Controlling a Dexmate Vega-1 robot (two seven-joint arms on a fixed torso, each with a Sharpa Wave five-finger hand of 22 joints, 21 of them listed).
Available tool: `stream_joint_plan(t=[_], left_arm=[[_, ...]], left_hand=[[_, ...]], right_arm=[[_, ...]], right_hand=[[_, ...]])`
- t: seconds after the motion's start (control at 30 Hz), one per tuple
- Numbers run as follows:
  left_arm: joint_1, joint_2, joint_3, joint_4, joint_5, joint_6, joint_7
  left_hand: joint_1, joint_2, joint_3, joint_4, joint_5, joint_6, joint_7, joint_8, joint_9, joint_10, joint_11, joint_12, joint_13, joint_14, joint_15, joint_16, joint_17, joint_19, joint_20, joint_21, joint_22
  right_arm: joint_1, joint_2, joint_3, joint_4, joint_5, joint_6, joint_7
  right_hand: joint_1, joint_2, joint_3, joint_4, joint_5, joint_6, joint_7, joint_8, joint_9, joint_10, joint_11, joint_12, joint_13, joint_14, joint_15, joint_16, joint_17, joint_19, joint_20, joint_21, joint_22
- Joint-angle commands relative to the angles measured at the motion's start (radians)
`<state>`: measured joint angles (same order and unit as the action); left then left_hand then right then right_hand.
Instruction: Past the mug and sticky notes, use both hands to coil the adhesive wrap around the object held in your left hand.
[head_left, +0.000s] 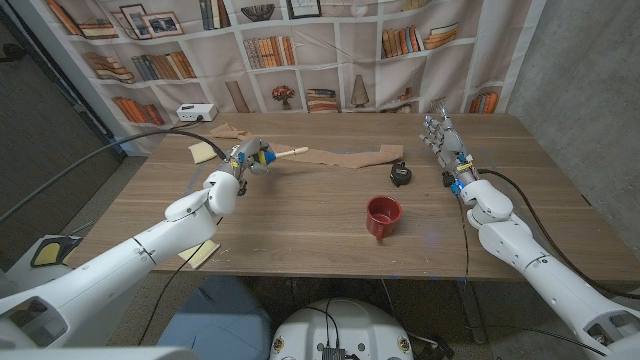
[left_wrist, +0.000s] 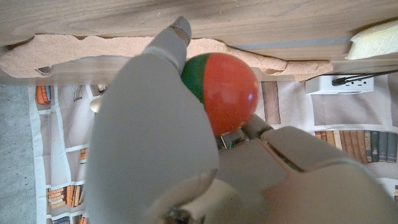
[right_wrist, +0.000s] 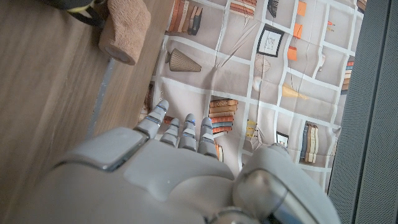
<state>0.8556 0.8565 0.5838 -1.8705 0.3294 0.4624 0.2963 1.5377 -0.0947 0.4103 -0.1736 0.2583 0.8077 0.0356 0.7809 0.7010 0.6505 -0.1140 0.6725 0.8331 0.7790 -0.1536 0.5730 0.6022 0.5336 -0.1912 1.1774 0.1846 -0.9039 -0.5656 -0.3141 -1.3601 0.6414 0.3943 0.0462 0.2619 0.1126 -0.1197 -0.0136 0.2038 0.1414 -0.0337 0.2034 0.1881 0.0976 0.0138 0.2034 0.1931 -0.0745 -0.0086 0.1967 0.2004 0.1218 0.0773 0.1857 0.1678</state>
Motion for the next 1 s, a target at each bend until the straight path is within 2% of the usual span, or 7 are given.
stream_joint_plan(t=[0.03, 0.23, 0.33, 0.57, 0.6, 0.7, 1.0], left_arm=[[-0.004, -0.001, 0.025, -0.012, 0.113, -0.003, 0.055], [-0.002, -0.013, 0.036, 0.018, 0.165, -0.047, 0.096], [-0.001, -0.024, 0.032, 0.034, 0.166, -0.067, 0.105], [-0.008, -0.042, 0.053, 0.066, 0.214, -0.098, 0.122], [-0.01, -0.048, 0.054, 0.077, 0.217, -0.114, 0.134], [-0.012, -0.058, 0.052, 0.095, 0.224, -0.139, 0.156], [0.011, -0.085, 0.035, 0.133, 0.231, -0.193, 0.243]], left_hand=[[0.165, 0.159, -0.003, 0.001, 0.0, 0.011, 0.007, -0.002, -0.001, 0.009, -0.001, -0.005, 0.0, 0.007, 0.001, -0.004, 0.0, -0.006, 0.002, 0.008, 0.003], [0.166, 0.161, -0.004, 0.002, -0.002, 0.005, 0.003, -0.001, 0.006, 0.005, -0.003, -0.004, 0.005, 0.009, 0.0, -0.004, -0.001, -0.009, 0.002, 0.01, 0.003], [0.166, 0.161, -0.004, 0.001, -0.002, 0.004, 0.002, -0.002, 0.006, 0.005, -0.003, -0.005, 0.003, 0.007, 0.0, -0.006, -0.002, -0.01, 0.002, 0.011, 0.003], [0.166, 0.161, -0.005, 0.001, -0.003, 0.007, 0.002, -0.002, 0.005, 0.006, -0.006, -0.007, 0.003, 0.006, -0.001, -0.009, -0.005, -0.012, 0.001, 0.014, 0.002], [0.166, 0.161, -0.005, 0.001, -0.003, 0.007, -0.001, -0.002, 0.004, 0.006, -0.007, -0.006, 0.004, 0.006, -0.001, -0.009, -0.005, -0.012, 0.001, 0.014, 0.002], [0.166, 0.162, -0.005, 0.001, -0.004, 0.004, -0.002, -0.003, 0.006, 0.005, -0.007, -0.006, 0.006, 0.007, -0.002, -0.01, -0.005, -0.013, 0.001, 0.014, 0.002], [0.166, 0.162, -0.007, 0.002, -0.005, 0.011, -0.003, -0.004, 0.0, 0.006, -0.008, -0.007, 0.006, 0.009, -0.002, -0.01, -0.006, -0.015, -0.001, 0.016, 0.002]], right_arm=[[0.016, -0.011, 0.002, 0.026, -0.017, 0.021, 0.018], [0.029, -0.032, -0.007, 0.028, -0.059, 0.013, 0.003], [0.031, -0.067, -0.019, 0.002, -0.147, -0.002, -0.057], [0.035, -0.125, -0.038, -0.04, -0.232, -0.063, -0.091], [0.037, -0.14, -0.044, -0.053, -0.263, -0.077, -0.105], [0.039, -0.156, -0.05, -0.069, -0.301, -0.092, -0.126], [0.038, -0.18, -0.055, -0.108, -0.376, -0.114, -0.177]], right_hand=[[0.016, -0.002, 0.002, -0.006, -0.003, 0.003, 0.002, 0.004, 0.005, -0.001, -0.006, -0.001, 0.005, -0.004, -0.004, 0.005, -0.001, -0.009, 0.008, 0.001, 0.003], [0.033, -0.007, 0.007, -0.018, -0.004, -0.003, 0.0, 0.002, 0.005, -0.004, -0.006, -0.002, 0.005, -0.009, -0.001, 0.003, -0.002, -0.012, 0.009, 0.001, 0.003], [0.115, -0.016, 0.033, -0.071, -0.003, -0.02, -0.01, 0.002, 0.006, -0.011, -0.004, -0.003, 0.007, -0.022, 0.02, 0.002, -0.001, -0.019, 0.022, 0.0, 0.003], [0.168, -0.014, 0.053, -0.102, -0.002, -0.029, -0.021, 0.004, 0.008, -0.012, -0.008, -0.002, 0.009, -0.029, 0.014, 0.003, -0.001, -0.022, 0.018, 0.0, 0.003], [0.196, -0.012, 0.064, -0.117, -0.002, -0.03, -0.022, 0.005, 0.008, -0.002, -0.019, 0.002, 0.01, -0.032, 0.014, 0.003, 0.0, -0.023, 0.017, 0.001, 0.003], [0.23, -0.012, 0.077, -0.135, -0.002, -0.033, -0.026, 0.007, 0.009, -0.001, -0.024, 0.003, 0.011, -0.036, 0.01, 0.004, 0.0, -0.025, 0.015, 0.001, 0.003], [0.268, -0.02, 0.087, -0.151, -0.002, -0.04, -0.028, 0.006, 0.009, 0.006, -0.019, 0.005, 0.012, -0.04, 0.012, 0.005, 0.0, -0.024, 0.018, 0.002, 0.003]])
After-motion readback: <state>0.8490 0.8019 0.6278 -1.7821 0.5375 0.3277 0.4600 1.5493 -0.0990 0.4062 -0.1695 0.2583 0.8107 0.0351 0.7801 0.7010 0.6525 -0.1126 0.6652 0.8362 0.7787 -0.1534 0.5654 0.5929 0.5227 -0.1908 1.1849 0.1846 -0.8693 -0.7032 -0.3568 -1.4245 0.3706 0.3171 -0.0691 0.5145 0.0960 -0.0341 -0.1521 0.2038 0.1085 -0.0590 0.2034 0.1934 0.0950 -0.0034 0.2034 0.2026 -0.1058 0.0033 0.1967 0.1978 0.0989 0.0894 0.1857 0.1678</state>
